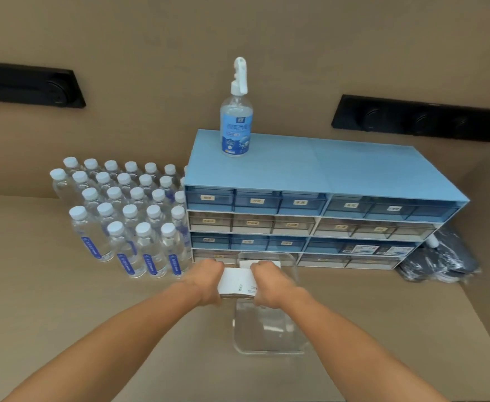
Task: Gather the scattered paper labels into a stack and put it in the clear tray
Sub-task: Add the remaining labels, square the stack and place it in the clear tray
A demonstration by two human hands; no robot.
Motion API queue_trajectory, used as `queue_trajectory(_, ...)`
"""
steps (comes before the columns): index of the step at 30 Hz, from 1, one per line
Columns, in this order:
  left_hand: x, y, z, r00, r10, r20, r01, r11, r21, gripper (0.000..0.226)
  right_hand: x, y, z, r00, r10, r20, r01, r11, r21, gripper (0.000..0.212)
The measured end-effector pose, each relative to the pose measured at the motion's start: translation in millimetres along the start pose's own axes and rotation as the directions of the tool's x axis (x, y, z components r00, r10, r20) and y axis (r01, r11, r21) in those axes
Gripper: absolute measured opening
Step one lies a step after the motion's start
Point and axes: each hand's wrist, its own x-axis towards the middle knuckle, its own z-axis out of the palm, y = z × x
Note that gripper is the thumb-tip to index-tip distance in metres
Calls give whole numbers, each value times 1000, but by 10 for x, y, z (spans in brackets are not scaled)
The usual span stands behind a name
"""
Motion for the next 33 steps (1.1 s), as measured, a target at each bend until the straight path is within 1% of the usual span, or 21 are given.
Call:
queue_trajectory(3,67,426,88,1000,2,10,-2,1000,4,67,-134,384,-8,1000,8,17,-8,1000,-2,53)
queue_trajectory(6,112,709,232,999,-3,43,3,1000,13,67,-227,651,101,998,39,48,-40,999,30,48)
queue_trajectory(12,125,811,459,995,-48,83,47,999,4,63,-210,784,363,995,36,92,-42,997,68,65)
queue_trajectory(17,209,765,506,995,-62,84,61,998,9,60,-108,771,392,995,25,98,-31,998,60,52)
queue_trajectory(20,291,803,543,993,-38,111,34,999,38,54,-47,820,414,994,26,102,-31,998,48,52)
queue_trajectory(24,402,836,622,986,-23,164,6,995,103,49,25,819,506,991,44,128,-43,999,-14,57)
queue_trajectory(27,476,845,680,981,-22,194,-13,984,176,54,84,787,587,990,37,133,-28,997,-68,56)
queue_trajectory(30,532,855,768,977,-38,211,-16,969,248,62,136,779,642,990,26,137,-3,987,-163,51)
queue_trajectory(33,592,837,855,975,-54,216,-8,961,276,62,195,766,690,990,23,140,14,966,-258,55)
